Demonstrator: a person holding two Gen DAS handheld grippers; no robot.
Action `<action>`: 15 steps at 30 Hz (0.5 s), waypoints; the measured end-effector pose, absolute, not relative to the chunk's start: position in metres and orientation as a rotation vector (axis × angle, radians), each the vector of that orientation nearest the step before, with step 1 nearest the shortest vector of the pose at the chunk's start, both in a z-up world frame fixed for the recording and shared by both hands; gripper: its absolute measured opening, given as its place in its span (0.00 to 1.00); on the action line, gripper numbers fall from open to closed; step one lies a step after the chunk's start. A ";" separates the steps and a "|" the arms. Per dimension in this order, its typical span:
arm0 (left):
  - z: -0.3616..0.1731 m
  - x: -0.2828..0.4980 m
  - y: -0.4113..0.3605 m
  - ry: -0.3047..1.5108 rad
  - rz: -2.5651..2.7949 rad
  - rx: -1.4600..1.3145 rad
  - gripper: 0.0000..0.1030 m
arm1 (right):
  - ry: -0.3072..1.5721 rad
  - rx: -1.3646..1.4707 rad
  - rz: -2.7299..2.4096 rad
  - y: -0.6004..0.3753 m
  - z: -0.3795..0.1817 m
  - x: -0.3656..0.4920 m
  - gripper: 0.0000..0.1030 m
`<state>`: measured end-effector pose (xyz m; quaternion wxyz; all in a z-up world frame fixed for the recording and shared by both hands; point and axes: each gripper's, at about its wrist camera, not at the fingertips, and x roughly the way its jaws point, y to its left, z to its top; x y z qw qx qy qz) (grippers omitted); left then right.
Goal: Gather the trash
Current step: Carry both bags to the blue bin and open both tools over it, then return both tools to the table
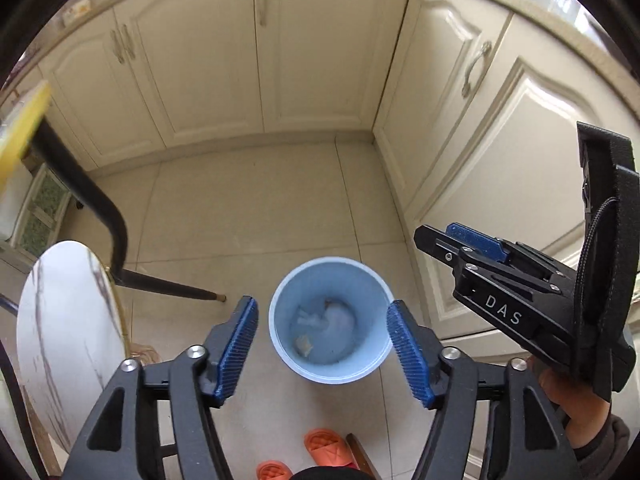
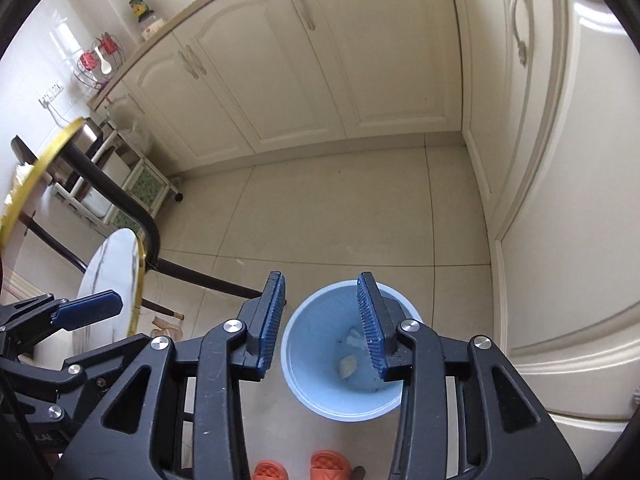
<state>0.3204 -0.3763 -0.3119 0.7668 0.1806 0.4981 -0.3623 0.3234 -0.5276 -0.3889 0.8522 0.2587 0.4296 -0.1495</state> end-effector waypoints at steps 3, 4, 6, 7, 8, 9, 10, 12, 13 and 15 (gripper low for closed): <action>-0.273 0.292 -0.348 1.001 -0.786 0.348 0.67 | 0.840 0.510 -0.322 -0.514 -0.348 0.309 0.55; -0.259 0.283 -0.335 0.967 -0.783 0.336 0.67 | 0.818 0.495 -0.324 -0.507 -0.333 0.304 0.60; -0.227 0.267 -0.312 0.898 -0.779 0.307 0.73 | 0.778 0.465 -0.321 -0.492 -0.305 0.296 0.66; -0.210 0.257 -0.298 0.863 -0.768 0.289 0.75 | 0.756 0.446 -0.313 -0.483 -0.290 0.291 0.68; -0.198 0.248 -0.285 0.826 -0.756 0.274 0.80 | 0.738 0.429 -0.306 -0.474 -0.276 0.290 0.74; -0.185 0.239 -0.270 0.786 -0.746 0.260 0.83 | 0.715 0.408 -0.300 -0.463 -0.261 0.285 0.76; -0.172 0.231 -0.255 0.750 -0.731 0.249 0.85 | 0.693 0.393 -0.292 -0.456 -0.249 0.279 0.79; -0.151 0.213 -0.223 0.681 -0.686 0.230 0.93 | 0.652 0.365 -0.265 -0.434 -0.225 0.271 0.82; -0.141 0.205 -0.209 0.650 -0.658 0.217 0.95 | 0.634 0.350 -0.251 -0.423 -0.213 0.269 0.84; -0.125 0.183 -0.174 0.605 -0.632 0.191 0.98 | 0.601 0.314 -0.221 -0.397 -0.191 0.267 0.88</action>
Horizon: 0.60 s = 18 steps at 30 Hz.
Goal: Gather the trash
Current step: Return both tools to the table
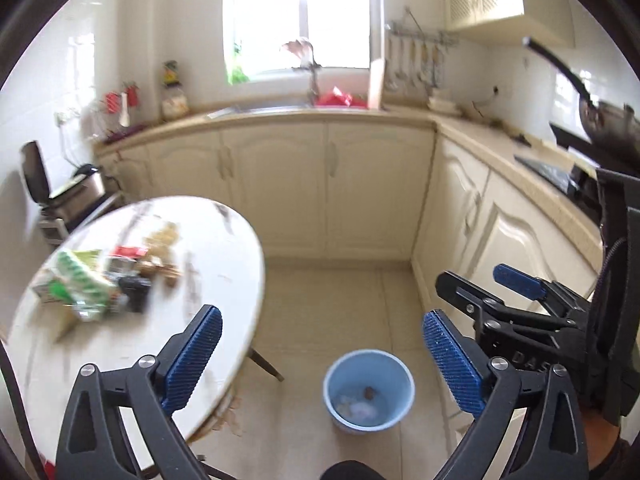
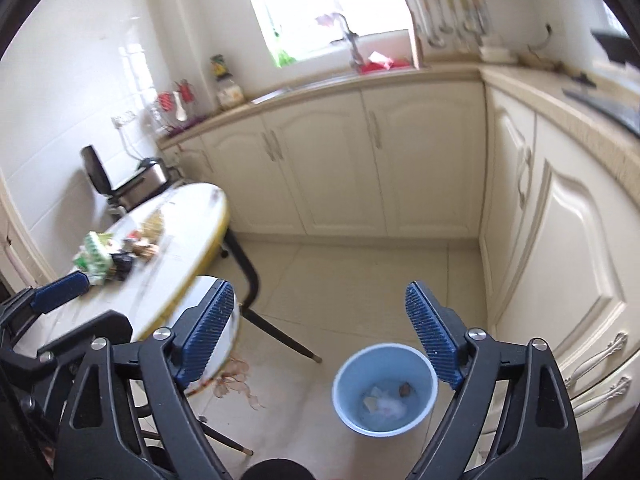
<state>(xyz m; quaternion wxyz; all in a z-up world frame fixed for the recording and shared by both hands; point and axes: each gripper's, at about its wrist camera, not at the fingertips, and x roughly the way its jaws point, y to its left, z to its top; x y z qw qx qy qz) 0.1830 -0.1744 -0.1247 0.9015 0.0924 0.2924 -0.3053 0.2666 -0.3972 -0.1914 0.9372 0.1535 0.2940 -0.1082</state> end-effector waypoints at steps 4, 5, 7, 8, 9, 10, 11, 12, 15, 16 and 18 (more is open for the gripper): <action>-0.102 0.156 -0.104 0.552 -0.545 0.145 0.99 | 0.557 0.247 -0.153 -0.347 -0.158 0.267 0.92; -0.096 0.149 -0.077 0.544 -0.522 0.134 0.99 | 0.551 0.231 -0.136 -0.337 -0.152 0.267 0.93; -0.090 0.134 -0.044 0.536 -0.466 0.117 0.99 | 0.547 0.197 -0.096 -0.310 -0.144 0.277 0.93; -0.091 0.128 -0.030 0.533 -0.438 0.107 0.99 | 0.547 0.179 -0.073 -0.297 -0.140 0.281 0.93; -0.093 0.121 -0.017 0.531 -0.415 0.094 0.99 | 0.548 0.160 -0.057 -0.284 -0.137 0.287 0.93; -0.094 0.116 -0.010 0.536 -0.392 0.084 0.99 | 0.552 0.143 -0.043 -0.271 -0.135 0.293 0.93; -0.096 0.116 -0.001 0.544 -0.365 0.074 0.99 | 0.557 0.125 -0.023 -0.260 -0.134 0.300 0.93; -0.099 0.116 0.007 0.550 -0.334 0.065 0.99 | 0.563 0.111 -0.008 -0.248 -0.134 0.307 0.93; -0.104 0.125 0.028 0.576 -0.252 0.053 0.99 | 0.598 0.075 0.033 -0.221 -0.141 0.333 0.93; -0.107 0.128 0.030 0.588 -0.228 0.049 0.99 | 0.612 0.066 0.040 -0.215 -0.145 0.341 0.93; -0.111 0.135 0.042 0.605 -0.191 0.042 0.99 | 0.640 0.047 0.055 -0.205 -0.154 0.361 0.93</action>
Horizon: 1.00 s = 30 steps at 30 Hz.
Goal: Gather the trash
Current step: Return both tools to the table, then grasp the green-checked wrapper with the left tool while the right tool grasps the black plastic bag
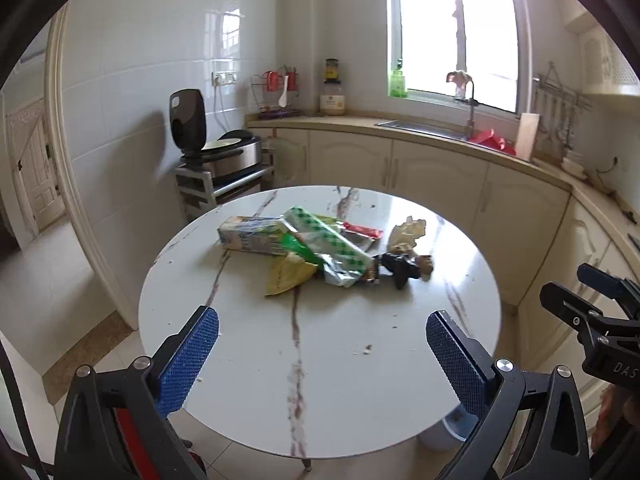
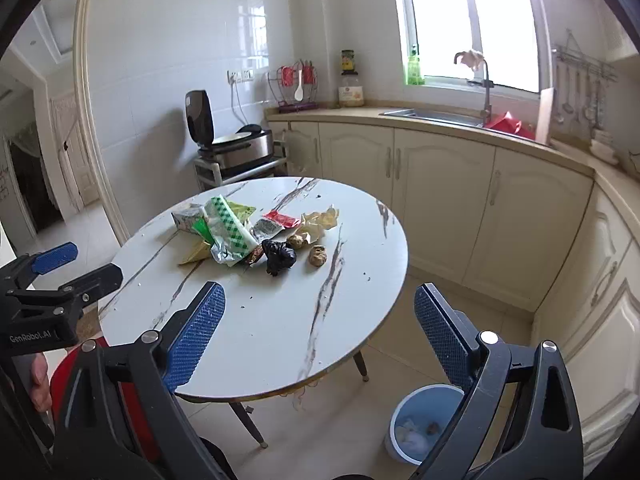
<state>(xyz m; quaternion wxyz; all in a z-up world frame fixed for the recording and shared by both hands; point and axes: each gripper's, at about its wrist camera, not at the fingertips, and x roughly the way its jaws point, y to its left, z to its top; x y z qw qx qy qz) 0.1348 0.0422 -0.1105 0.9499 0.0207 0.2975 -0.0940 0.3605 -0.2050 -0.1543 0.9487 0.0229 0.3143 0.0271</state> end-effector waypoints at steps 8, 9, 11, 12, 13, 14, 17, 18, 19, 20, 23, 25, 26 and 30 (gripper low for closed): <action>-0.117 0.194 0.052 0.693 -0.133 0.026 0.99 | 0.766 0.012 0.139 -0.172 -0.207 0.452 0.89; -0.117 0.201 0.051 0.706 -0.130 0.030 0.99 | 0.777 0.012 0.147 -0.171 -0.214 0.461 0.88; -0.117 0.227 0.040 0.730 -0.138 0.031 0.99 | 0.806 0.013 0.154 -0.167 -0.225 0.483 0.84; -0.117 0.237 0.036 0.748 -0.136 0.034 0.99 | 0.819 0.012 0.152 -0.166 -0.230 0.493 0.81; -0.118 0.248 0.028 0.760 -0.136 0.040 0.99 | 0.829 0.011 0.145 -0.167 -0.235 0.500 0.77; -0.117 0.253 0.023 0.764 -0.141 0.046 0.99 | 0.849 0.013 0.142 -0.167 -0.240 0.509 0.77; -0.120 0.283 0.009 0.782 -0.158 0.061 0.99 | 0.887 0.026 0.157 -0.169 -0.252 0.525 0.67; -0.121 0.293 0.004 0.791 -0.160 0.060 0.99 | 0.901 0.025 0.158 -0.171 -0.256 0.529 0.59; -0.122 0.298 -0.002 0.797 -0.161 0.061 0.99 | 0.918 0.027 0.172 -0.173 -0.260 0.532 0.40; -0.123 0.304 -0.008 0.801 -0.167 0.060 0.99 | 0.929 0.033 0.182 -0.175 -0.263 0.534 0.32; -0.126 0.334 -0.031 0.817 -0.167 0.067 0.99 | 0.890 0.066 0.206 -0.186 -0.256 0.528 0.31; -0.130 0.356 -0.046 0.850 -0.140 0.074 0.99 | 0.862 0.090 0.207 -0.196 -0.251 0.520 0.31; -0.134 0.367 -0.051 0.858 -0.135 0.066 0.99 | 0.849 0.094 0.202 -0.200 -0.249 0.516 0.31; -0.143 0.411 -0.071 0.916 -0.087 0.026 0.99 | 0.798 0.073 0.153 -0.212 -0.239 0.509 0.31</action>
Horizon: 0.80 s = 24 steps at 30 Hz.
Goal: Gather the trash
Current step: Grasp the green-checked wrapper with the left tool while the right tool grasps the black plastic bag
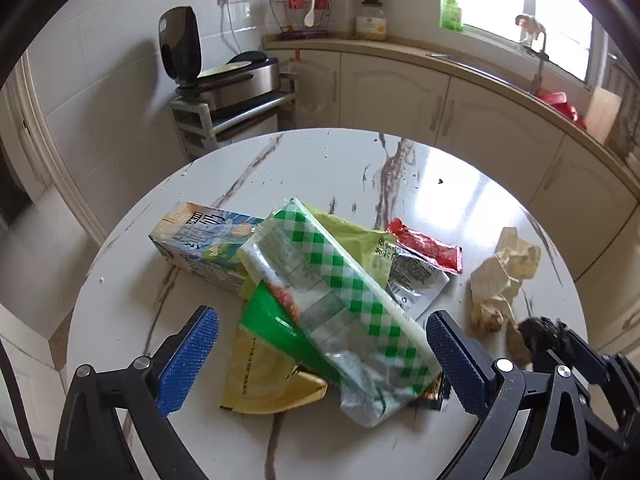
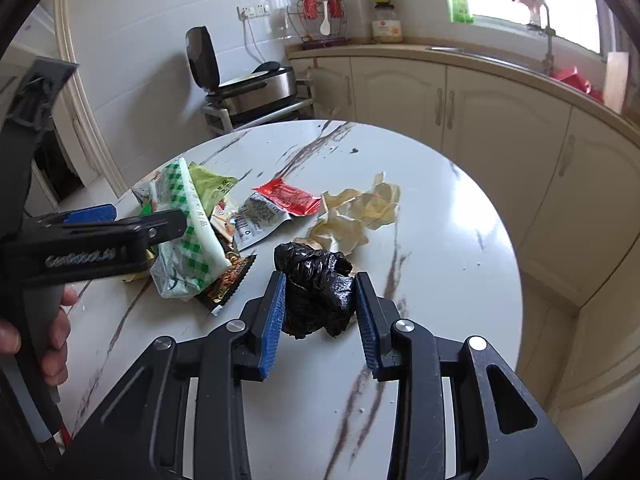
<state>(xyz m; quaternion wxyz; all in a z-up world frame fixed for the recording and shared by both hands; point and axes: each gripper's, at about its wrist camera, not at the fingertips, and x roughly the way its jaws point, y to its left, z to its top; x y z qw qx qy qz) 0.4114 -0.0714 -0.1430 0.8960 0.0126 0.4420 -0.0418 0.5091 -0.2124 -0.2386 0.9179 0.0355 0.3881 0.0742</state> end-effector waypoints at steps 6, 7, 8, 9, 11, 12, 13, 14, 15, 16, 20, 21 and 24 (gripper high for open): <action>-0.170 0.464 -0.085 1.014 -0.049 0.026 0.96 | 0.787 0.097 0.158 -0.226 -0.239 0.511 0.32; -0.173 0.469 -0.087 1.022 -0.051 0.036 0.95 | 0.787 0.106 0.163 -0.228 -0.240 0.510 0.32; -0.175 0.473 -0.087 1.014 -0.064 0.037 0.94 | 0.789 0.111 0.166 -0.230 -0.241 0.510 0.32; -0.175 0.476 -0.087 1.009 -0.081 0.030 0.90 | 0.790 0.116 0.171 -0.232 -0.242 0.510 0.32; -0.178 0.480 -0.085 1.017 -0.122 0.011 0.81 | 0.786 0.124 0.174 -0.235 -0.242 0.507 0.32; -0.178 0.480 -0.082 1.014 -0.133 -0.004 0.74 | 0.783 0.126 0.175 -0.237 -0.241 0.505 0.32; -0.176 0.481 -0.079 1.008 -0.144 -0.013 0.71 | 0.779 0.129 0.178 -0.239 -0.240 0.503 0.32; -0.174 0.481 -0.076 1.002 -0.149 -0.021 0.67 | 0.776 0.134 0.179 -0.241 -0.238 0.500 0.32; -0.172 0.480 -0.074 0.995 -0.151 -0.025 0.63 | 0.774 0.138 0.181 -0.243 -0.236 0.498 0.32; -0.169 0.479 -0.072 0.985 -0.161 -0.026 0.61 | 0.770 0.143 0.181 -0.244 -0.234 0.495 0.32; -0.158 0.474 -0.066 0.954 -0.221 -0.054 0.55 | 0.766 0.177 0.194 -0.249 -0.229 0.485 0.32; -0.154 0.470 -0.065 0.939 -0.221 -0.054 0.54 | 0.764 0.184 0.195 -0.249 -0.228 0.481 0.32; -0.147 0.465 -0.058 0.913 -0.251 -0.064 0.50 | 0.766 0.198 0.201 -0.249 -0.225 0.469 0.32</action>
